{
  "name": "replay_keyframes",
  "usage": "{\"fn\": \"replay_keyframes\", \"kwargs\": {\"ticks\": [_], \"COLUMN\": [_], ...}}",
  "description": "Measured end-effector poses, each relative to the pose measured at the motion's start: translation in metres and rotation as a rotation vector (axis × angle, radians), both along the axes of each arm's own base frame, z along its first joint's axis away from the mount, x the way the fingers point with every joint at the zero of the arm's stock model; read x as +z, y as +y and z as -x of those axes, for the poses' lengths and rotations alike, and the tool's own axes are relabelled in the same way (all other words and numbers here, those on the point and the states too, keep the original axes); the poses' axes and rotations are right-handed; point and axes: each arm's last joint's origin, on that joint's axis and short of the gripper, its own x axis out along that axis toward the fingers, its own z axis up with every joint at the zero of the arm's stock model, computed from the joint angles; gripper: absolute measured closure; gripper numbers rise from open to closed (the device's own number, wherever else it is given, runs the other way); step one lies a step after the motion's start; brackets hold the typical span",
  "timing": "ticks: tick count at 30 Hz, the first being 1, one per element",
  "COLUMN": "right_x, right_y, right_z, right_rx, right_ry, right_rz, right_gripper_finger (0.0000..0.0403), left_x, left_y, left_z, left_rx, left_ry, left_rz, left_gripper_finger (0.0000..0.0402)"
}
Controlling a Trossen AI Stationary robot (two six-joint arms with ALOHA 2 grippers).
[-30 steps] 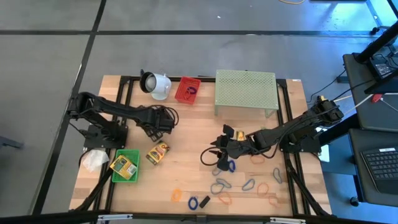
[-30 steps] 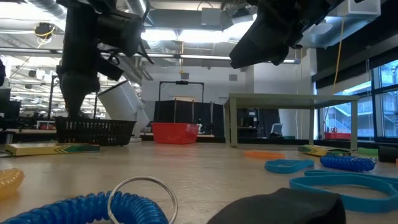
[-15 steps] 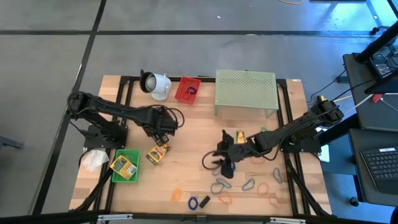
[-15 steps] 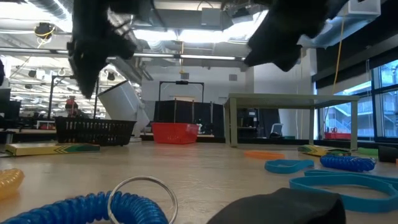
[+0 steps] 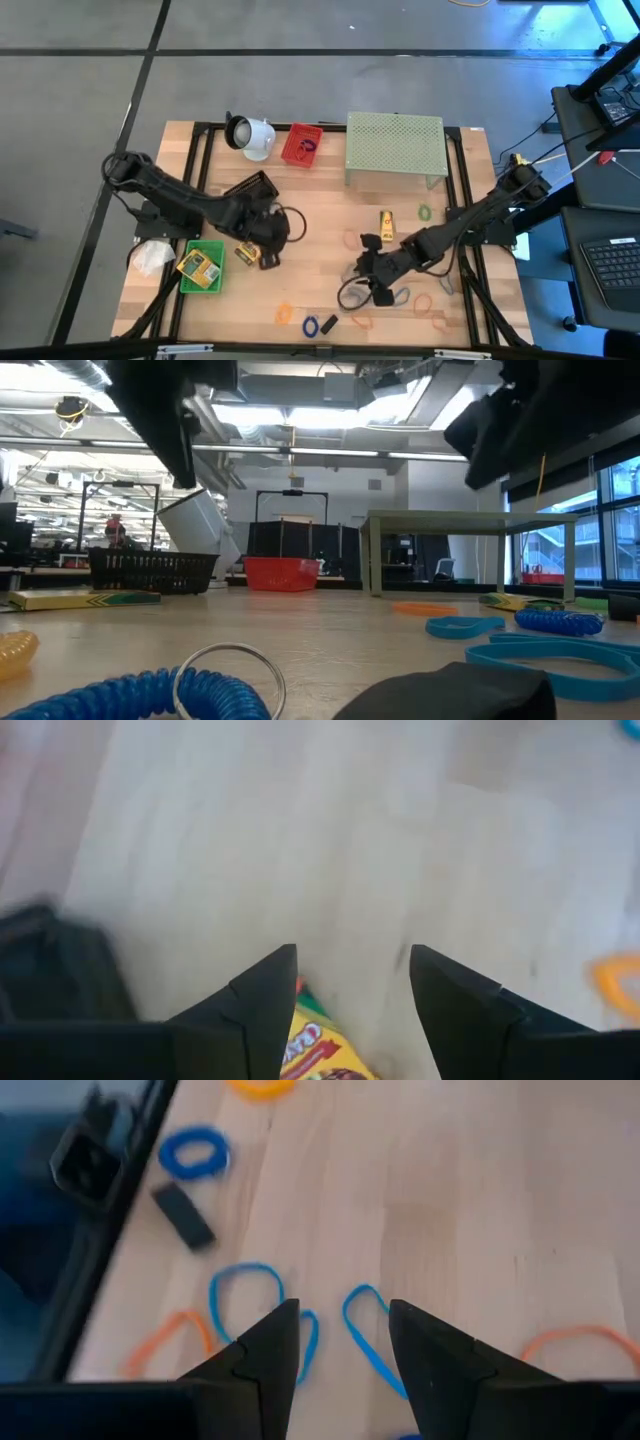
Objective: Pick & Place Office Desk Supplies
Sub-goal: Put the blue rubber band into the black bin
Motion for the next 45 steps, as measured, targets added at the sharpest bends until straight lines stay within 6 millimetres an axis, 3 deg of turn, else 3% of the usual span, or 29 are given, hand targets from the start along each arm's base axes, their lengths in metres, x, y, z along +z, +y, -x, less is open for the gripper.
{"fn": "replay_keyframes", "kwargs": {"ticks": [4,7,32,45], "right_x": [-0.018,-0.027,-0.07,-0.071], "right_y": [0.004,0.005,0.002,-0.001], "right_z": [-0.003,-0.005,-0.017,-0.019], "right_rx": [0.152,0.231,0.26,0.214], "right_ry": [0.032,0.038,0.138,0.119], "right_rz": [0.106,0.18,0.242,0.284], "right_gripper_finger": [0.0245,0.0245,0.0245,0.0245], "left_x": [0.001,0.002,0.012,0.016], "left_y": [-0.013,-0.019,-0.028,-0.03], "left_z": [0.002,0.001,-0.013,-0.018], "left_rx": [-0.246,-0.319,-0.278,-0.264], "left_ry": [-0.004,-0.034,-0.232,-0.299], "left_rz": [-0.083,-0.101,-0.061,-0.032], "left_gripper_finger": [0.0212,0.0212,0.0209,0.0211]}}
